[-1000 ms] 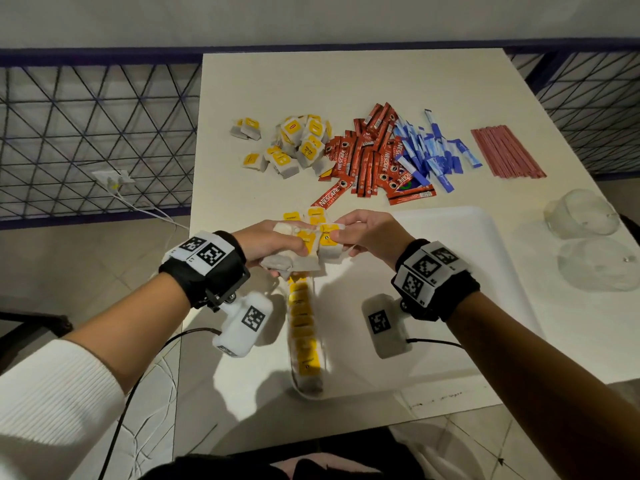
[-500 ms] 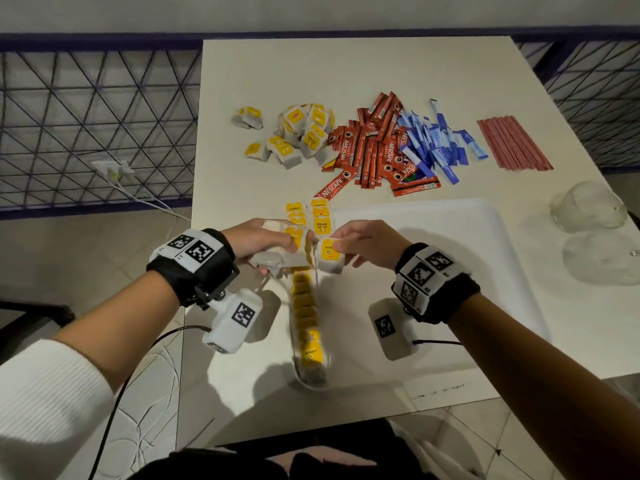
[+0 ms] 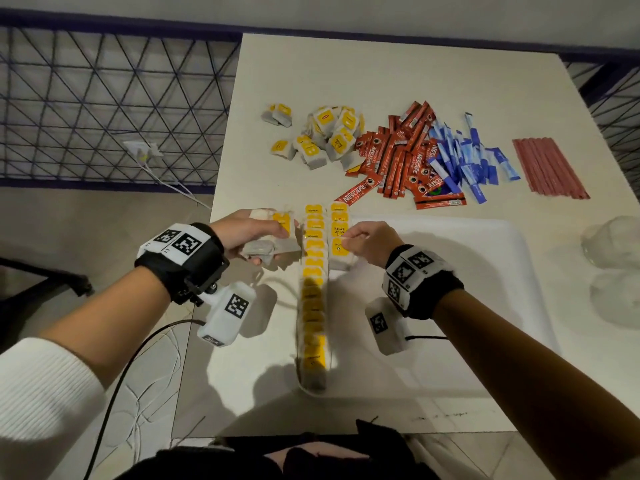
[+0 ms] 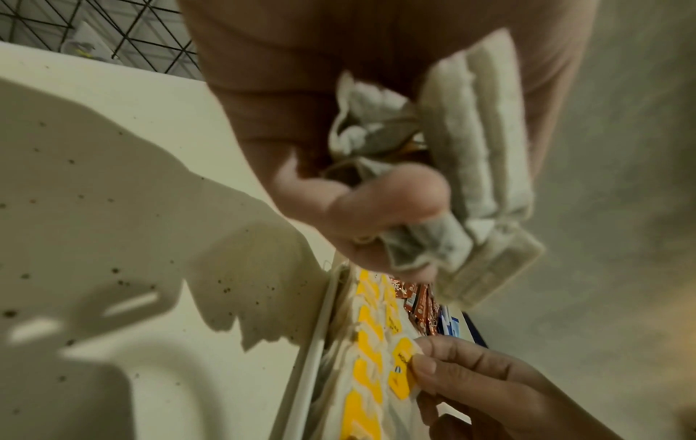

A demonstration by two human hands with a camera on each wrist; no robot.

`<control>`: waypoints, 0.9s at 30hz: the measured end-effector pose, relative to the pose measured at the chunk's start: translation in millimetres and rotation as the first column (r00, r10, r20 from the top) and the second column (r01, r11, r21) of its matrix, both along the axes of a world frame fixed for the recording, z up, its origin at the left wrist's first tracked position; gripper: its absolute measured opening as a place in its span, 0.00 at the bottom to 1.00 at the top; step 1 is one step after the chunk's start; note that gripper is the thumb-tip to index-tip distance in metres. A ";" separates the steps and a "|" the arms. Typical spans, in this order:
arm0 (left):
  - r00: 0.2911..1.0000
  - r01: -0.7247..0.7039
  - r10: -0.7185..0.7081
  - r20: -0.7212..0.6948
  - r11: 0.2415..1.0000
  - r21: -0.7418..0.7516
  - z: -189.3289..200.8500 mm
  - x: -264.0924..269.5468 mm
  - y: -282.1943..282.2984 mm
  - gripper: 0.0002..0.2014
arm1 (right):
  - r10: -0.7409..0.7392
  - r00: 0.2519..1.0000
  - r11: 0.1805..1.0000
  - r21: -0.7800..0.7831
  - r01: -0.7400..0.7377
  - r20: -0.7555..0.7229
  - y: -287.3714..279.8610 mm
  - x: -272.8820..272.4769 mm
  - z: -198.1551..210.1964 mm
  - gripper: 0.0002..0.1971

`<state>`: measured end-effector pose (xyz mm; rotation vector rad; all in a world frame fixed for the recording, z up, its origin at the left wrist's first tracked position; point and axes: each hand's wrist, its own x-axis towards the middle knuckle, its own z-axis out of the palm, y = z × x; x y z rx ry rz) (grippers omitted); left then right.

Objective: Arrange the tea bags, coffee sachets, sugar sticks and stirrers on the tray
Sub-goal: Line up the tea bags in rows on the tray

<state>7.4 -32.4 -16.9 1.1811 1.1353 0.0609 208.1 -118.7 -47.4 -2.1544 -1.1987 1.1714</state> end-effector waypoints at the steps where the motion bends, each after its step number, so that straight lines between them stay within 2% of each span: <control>1: 1.000 -0.018 0.018 -0.010 1.000 -0.004 0.0 -0.5 0.0 0.16 | -0.012 1.000 1.000 0.013 0.012 -0.007 1.3 0.5 -0.8 0.10; 4: 0.999 -0.028 0.028 -0.030 1.000 0.006 -1.3 -1.7 0.3 0.26 | -0.009 1.000 0.999 0.039 0.010 -0.020 4.5 1.2 -3.2 0.10; 6: 0.999 -0.032 0.033 -0.032 0.999 0.010 -2.0 -1.7 0.8 0.28 | 0.003 1.000 0.999 0.052 -0.003 -0.014 5.4 1.4 -5.3 0.10; 10: 0.999 -0.034 0.034 -0.021 0.999 -0.002 -2.2 0.7 2.4 0.23 | 0.019 1.000 0.995 0.102 -0.018 -0.006 6.5 1.1 -7.0 0.10; 13: 0.999 -0.041 0.041 -0.014 0.999 0.002 -3.3 3.7 4.7 0.28 | 0.021 1.000 0.992 0.123 -0.020 -0.007 5.8 0.4 -9.0 0.10; 16: 0.999 -0.036 0.036 -0.010 0.999 -0.005 -3.7 6.5 6.4 0.28 | 0.018 1.000 0.993 0.114 -0.017 -0.011 5.7 -0.2 -11.5 0.11; 20: 1.000 -0.031 0.031 -0.005 0.999 -0.025 -3.9 9.5 7.6 0.21 | 0.000 1.000 0.994 0.105 -0.001 0.004 6.6 -0.5 -11.2 0.16; 24: 0.999 -0.026 0.027 0.035 0.999 -0.029 -3.5 12.7 6.9 0.26 | -0.033 0.999 0.984 0.174 0.026 0.035 6.4 -0.4 -5.3 0.20; 27: 0.997 -0.002 0.005 0.075 0.999 -0.038 -2.9 17.8 4.3 0.23 | -0.026 0.993 0.973 0.224 0.052 -0.117 9.0 -1.7 11.6 0.12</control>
